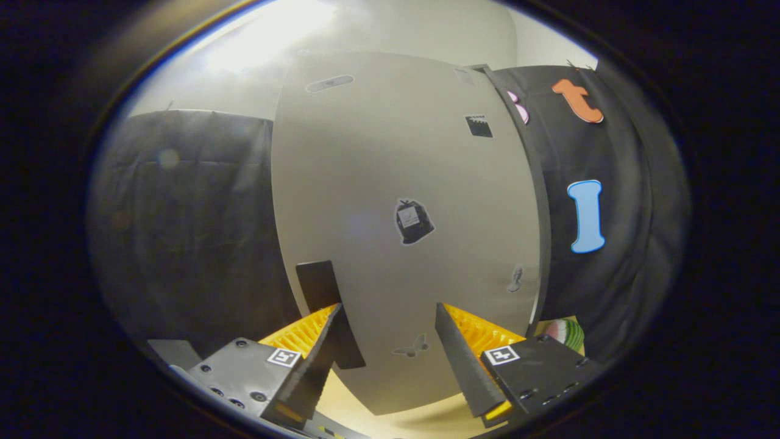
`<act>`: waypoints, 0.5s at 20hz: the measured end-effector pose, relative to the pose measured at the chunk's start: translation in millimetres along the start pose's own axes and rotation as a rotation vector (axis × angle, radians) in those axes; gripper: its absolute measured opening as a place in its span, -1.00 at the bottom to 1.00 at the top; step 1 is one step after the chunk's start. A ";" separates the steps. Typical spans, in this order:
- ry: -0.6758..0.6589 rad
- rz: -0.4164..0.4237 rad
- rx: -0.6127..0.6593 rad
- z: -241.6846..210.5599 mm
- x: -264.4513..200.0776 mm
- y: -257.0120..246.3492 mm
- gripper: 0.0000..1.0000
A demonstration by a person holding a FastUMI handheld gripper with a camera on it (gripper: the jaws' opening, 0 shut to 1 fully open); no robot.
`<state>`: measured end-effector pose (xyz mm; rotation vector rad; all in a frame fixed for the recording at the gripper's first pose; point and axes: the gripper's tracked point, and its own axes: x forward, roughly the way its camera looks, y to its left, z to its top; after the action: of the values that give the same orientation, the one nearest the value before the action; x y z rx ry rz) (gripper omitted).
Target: Open the shoe cabinet door, grab the shoes and put them into the shoe cabinet, then close the shoe cabinet door.
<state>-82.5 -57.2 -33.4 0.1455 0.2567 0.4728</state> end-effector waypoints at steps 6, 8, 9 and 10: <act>-0.015 -0.079 0.014 -1.5 64.6 -11.3 0.87; -0.020 -0.105 0.012 -3.0 83.9 -14.1 0.87; -0.019 -0.113 0.013 -4.7 92.1 -15.4 0.87; -0.018 -0.121 0.014 -6.0 98.9 -15.4 0.87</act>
<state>7.4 -24.1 -63.0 0.1466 0.2496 0.3495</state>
